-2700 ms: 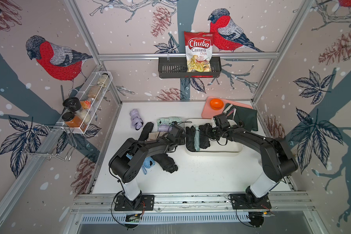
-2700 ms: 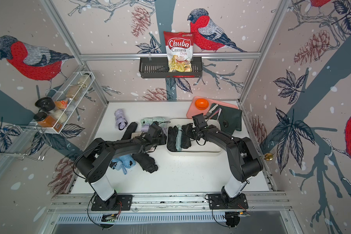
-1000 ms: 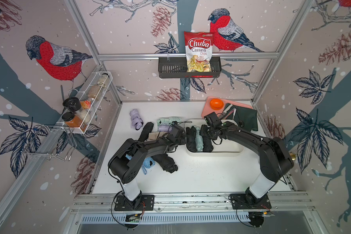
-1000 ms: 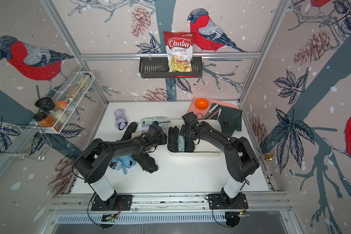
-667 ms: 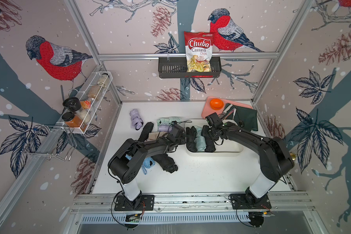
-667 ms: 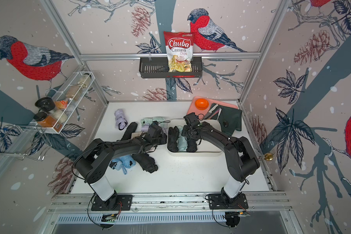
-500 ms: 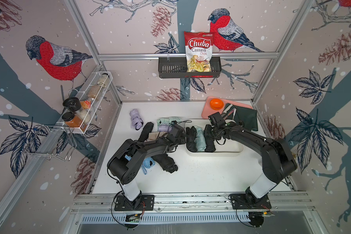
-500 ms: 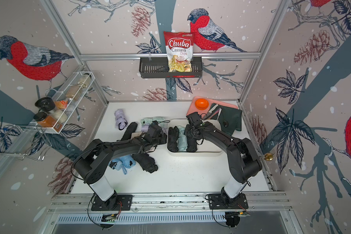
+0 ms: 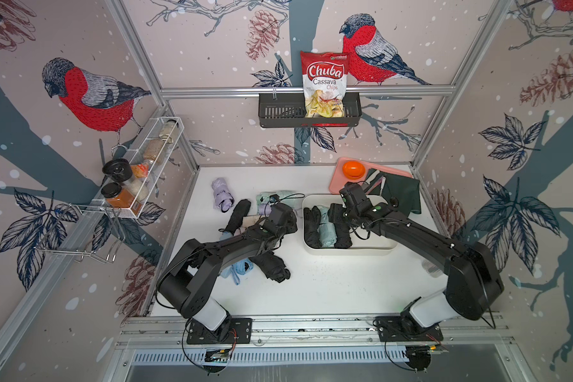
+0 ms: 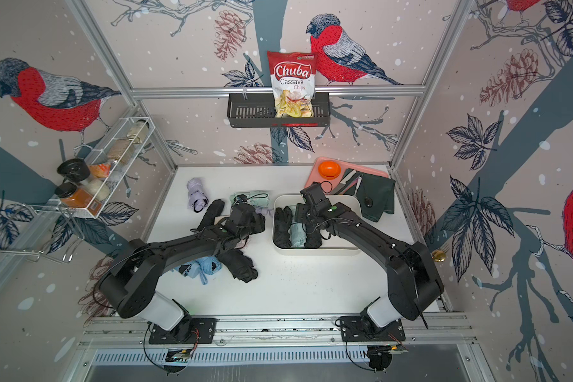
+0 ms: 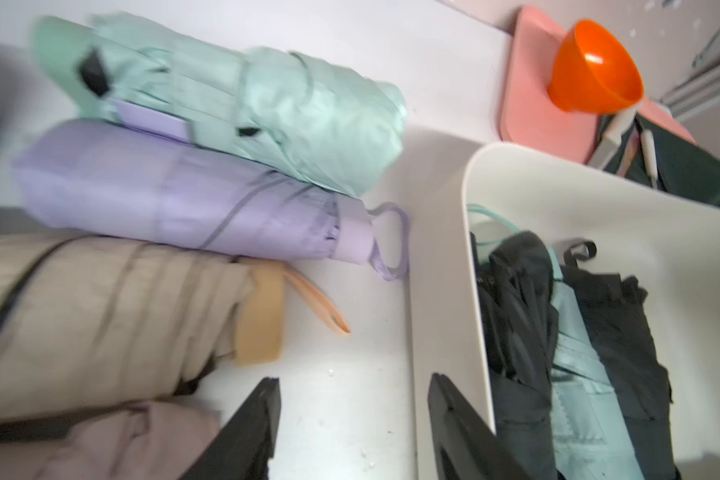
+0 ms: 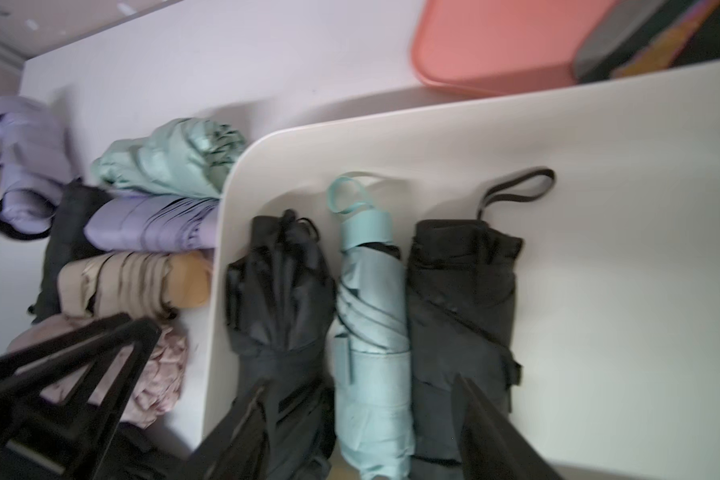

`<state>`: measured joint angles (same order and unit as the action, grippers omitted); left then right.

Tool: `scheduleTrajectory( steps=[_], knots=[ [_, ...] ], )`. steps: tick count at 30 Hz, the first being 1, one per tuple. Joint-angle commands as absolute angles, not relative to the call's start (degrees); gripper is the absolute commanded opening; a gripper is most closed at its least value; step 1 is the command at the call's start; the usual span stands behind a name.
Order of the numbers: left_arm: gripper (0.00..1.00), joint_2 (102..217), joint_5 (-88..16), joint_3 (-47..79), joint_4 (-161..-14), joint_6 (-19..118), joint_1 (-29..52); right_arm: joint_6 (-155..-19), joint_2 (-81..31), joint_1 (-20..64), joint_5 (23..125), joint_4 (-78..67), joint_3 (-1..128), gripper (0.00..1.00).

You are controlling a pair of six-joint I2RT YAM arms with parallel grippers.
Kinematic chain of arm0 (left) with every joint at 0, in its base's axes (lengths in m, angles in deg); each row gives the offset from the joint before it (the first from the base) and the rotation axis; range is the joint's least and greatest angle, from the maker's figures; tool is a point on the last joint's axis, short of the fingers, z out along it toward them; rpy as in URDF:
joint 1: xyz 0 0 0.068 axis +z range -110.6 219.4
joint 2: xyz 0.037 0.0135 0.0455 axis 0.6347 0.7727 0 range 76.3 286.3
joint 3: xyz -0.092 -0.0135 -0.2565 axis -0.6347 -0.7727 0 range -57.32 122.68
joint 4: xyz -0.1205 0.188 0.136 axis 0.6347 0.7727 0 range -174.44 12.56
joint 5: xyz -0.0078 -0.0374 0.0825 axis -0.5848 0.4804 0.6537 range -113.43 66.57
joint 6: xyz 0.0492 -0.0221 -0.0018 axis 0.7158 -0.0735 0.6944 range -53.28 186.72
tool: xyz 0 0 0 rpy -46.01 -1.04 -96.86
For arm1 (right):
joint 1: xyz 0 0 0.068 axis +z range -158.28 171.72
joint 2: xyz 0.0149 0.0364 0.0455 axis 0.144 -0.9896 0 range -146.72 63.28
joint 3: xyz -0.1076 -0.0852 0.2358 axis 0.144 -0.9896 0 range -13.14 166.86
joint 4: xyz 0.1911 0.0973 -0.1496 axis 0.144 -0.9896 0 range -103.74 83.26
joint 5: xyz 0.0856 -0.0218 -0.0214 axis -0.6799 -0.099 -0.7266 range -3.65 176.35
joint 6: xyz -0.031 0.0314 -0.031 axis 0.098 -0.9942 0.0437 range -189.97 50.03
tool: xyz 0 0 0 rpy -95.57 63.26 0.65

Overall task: Put the umbrella into the storage box
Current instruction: Pick up the umbrella from the center of the board.

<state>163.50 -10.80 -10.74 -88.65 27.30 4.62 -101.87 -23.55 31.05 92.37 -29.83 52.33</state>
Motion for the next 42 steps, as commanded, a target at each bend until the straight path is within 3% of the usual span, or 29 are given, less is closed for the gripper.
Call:
scheduleTrajectory(
  steps=[1,5,10,16,24,42],
  knots=[
    [0.63,158.1,-7.1,-14.3,-86.3,23.7,7.7,-96.3,-23.7,35.4,94.0,-28.2,54.7,0.72],
    [0.70,149.1,-1.4,-19.3,-84.0,21.8,11.6,-93.4,-26.1,41.1,91.9,-28.5,58.1,0.72],
    [0.98,139.0,7.5,-23.3,-79.6,21.3,16.4,-89.2,-33.3,49.3,89.8,-30.7,64.5,0.73],
    [0.99,128.3,11.1,-27.3,-75.7,18.7,24.3,-85.6,-43.8,56.8,90.1,-36.7,75.1,0.76],
    [0.99,118.1,14.3,-31.1,-72.1,15.1,28.0,-82.4,-55.5,61.1,92.1,-44.0,84.4,0.76],
    [0.99,119.0,13.2,-31.9,-72.6,14.2,28.5,-79.7,-66.0,63.2,91.7,-47.6,92.3,0.73]
  ],
)
